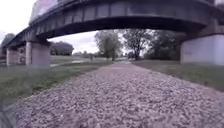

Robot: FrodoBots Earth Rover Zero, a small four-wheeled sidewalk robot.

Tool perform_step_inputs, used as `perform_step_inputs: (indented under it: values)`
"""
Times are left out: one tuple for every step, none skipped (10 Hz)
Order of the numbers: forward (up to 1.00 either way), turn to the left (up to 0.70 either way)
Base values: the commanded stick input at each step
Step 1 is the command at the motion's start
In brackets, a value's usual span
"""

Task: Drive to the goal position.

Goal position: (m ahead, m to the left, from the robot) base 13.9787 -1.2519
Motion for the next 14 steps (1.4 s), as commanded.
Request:
perform_step_inputs:
  values:
    - [0.7, 0.0]
    - [0.7, 0.0]
    - [0.7, 0.0]
    - [0.7, 0.0]
    - [0.7, 0.0]
    - [0.7, 0.0]
    - [0.7, 0.0]
    - [0.7, 0.0]
    - [0.7, 0.0]
    - [0.7, 0.0]
    - [0.7, 0.0]
    - [0.7, 0.0]
    - [0.7, 0.0]
    - [0.7, 0.0]
